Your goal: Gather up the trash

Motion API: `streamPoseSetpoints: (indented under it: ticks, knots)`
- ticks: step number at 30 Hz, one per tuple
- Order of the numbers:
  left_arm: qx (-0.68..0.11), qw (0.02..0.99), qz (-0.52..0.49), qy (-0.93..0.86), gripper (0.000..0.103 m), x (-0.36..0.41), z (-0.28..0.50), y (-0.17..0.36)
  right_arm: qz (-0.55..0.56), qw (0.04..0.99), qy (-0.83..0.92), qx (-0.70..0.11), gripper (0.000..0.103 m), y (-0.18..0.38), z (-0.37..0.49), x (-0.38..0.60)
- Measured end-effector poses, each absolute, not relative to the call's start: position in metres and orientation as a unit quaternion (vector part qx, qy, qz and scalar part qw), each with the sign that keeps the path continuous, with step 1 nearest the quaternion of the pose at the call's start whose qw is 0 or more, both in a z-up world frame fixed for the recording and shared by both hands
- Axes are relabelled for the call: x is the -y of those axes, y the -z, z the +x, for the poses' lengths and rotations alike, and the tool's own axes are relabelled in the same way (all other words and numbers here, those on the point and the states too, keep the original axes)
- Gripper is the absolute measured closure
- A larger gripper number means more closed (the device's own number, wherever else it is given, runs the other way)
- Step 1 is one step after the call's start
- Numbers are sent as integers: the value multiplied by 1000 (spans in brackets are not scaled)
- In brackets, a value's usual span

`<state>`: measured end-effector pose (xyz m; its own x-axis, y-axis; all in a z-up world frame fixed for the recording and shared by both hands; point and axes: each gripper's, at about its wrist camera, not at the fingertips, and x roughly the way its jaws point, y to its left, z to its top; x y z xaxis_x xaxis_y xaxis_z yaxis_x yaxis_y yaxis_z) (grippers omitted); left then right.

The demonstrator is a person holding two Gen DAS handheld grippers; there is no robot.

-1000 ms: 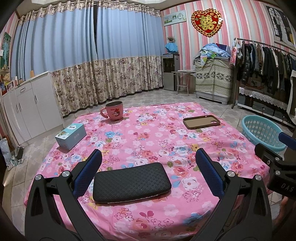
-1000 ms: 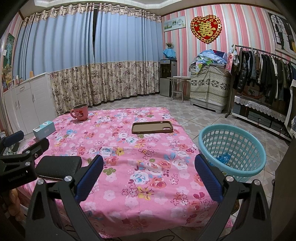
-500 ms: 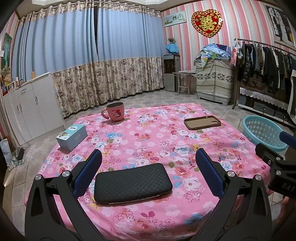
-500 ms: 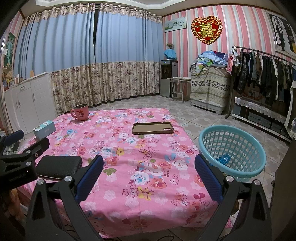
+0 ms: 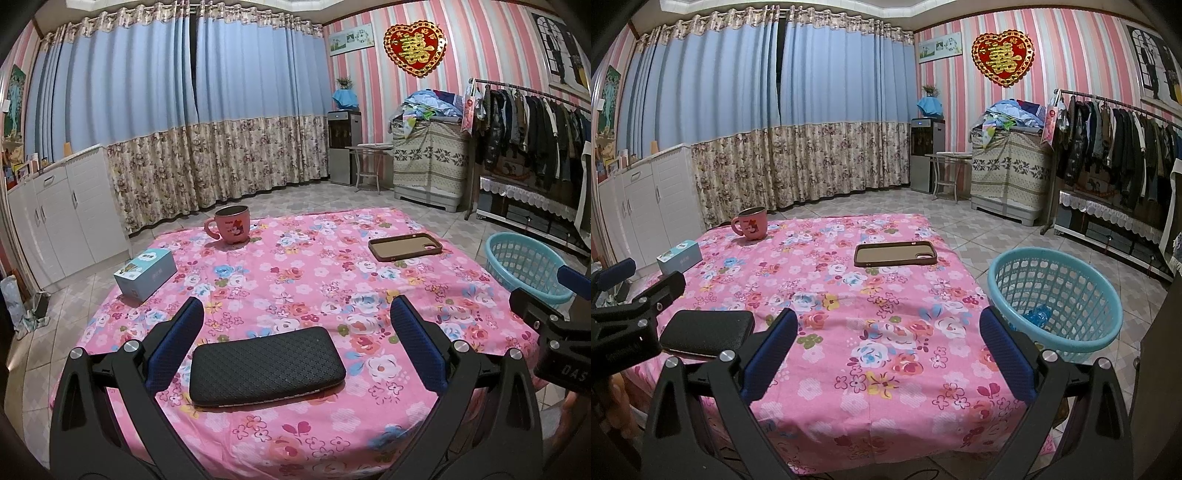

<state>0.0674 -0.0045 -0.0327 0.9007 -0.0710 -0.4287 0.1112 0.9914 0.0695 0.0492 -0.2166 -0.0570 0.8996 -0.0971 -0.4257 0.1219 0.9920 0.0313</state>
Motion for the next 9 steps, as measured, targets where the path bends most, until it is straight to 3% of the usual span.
streamPoseSetpoints:
  ticks: [9]
  knots:
    - [-219, 973, 47, 48, 5, 6, 67, 32, 28, 974, 56, -217, 6, 57, 49, 216]
